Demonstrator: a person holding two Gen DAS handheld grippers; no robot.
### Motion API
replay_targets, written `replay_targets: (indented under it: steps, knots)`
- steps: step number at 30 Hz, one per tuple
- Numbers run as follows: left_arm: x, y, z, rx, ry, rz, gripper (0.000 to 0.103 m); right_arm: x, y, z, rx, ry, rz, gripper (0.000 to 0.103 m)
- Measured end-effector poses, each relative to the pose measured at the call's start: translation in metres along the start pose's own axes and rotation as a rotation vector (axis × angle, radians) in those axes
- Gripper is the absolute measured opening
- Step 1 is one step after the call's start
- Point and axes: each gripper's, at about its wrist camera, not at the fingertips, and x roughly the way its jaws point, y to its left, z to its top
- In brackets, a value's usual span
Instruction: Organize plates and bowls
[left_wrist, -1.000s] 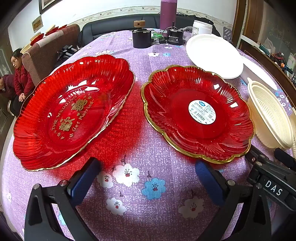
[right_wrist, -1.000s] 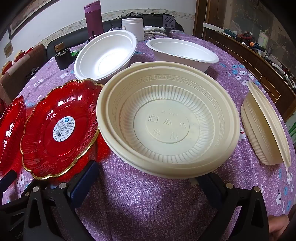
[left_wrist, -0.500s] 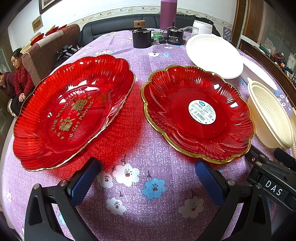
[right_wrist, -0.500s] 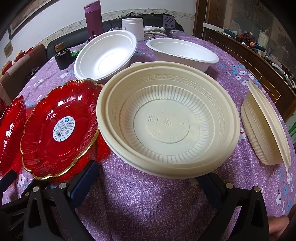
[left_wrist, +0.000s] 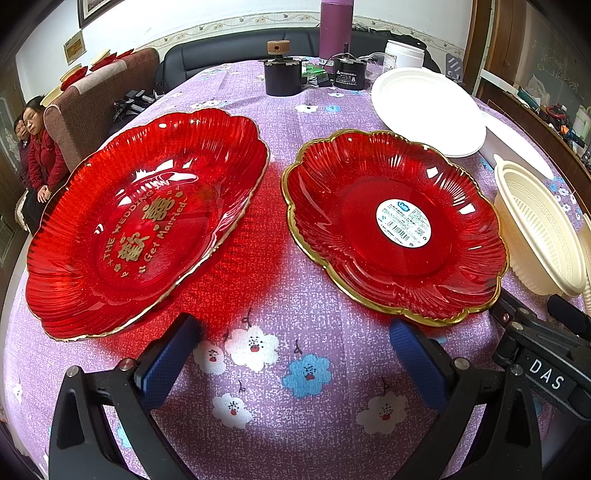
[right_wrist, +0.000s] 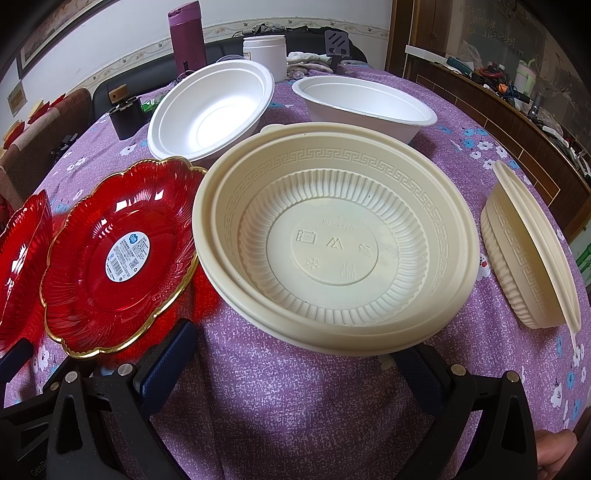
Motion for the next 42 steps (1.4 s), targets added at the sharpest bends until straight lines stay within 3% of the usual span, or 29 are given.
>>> replay_targets:
  steps: [33,42]
  knots:
    - [0.0001,0.0000,0.0002,0.000,0.000,0.001,0.103,-0.0006,-0.0003,0.0002,0.000,0.000,0.000,0.103]
    - [-0.0072,-0.0003,-0.0073,0.062,0.044,-0.030,0.103,-0.0020,-0.0016,-0.0003,-0.044,0.017,0.033,0.103]
